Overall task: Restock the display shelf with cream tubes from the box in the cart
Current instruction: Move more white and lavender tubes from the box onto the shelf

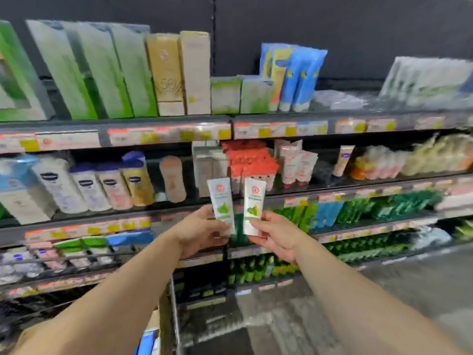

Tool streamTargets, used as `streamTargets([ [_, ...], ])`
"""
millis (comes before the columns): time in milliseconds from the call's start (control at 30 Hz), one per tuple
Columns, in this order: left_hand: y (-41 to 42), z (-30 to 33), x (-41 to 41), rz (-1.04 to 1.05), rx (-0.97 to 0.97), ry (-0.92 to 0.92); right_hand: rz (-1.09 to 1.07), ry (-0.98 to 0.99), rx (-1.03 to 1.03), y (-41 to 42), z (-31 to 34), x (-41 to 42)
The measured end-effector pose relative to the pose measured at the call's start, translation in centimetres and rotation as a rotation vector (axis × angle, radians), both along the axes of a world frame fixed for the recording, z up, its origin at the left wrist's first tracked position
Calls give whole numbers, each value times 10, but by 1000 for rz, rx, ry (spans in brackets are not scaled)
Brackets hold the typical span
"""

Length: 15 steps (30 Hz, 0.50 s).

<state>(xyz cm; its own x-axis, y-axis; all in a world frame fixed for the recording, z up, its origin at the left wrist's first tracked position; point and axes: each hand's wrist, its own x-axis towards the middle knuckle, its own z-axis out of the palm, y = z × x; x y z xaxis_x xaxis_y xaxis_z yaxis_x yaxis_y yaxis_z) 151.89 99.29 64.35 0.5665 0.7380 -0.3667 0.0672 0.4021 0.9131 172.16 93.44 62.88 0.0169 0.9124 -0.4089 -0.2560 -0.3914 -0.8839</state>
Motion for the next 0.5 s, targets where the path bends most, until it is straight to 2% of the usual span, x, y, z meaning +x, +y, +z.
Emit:
streamTargets([
  [233,-25,71,228,-182,171,-52,-228,-185,131,-64,69,232],
  [500,-17,115,402,-338,324,-105,-518,-199,262,-94,110,384],
])
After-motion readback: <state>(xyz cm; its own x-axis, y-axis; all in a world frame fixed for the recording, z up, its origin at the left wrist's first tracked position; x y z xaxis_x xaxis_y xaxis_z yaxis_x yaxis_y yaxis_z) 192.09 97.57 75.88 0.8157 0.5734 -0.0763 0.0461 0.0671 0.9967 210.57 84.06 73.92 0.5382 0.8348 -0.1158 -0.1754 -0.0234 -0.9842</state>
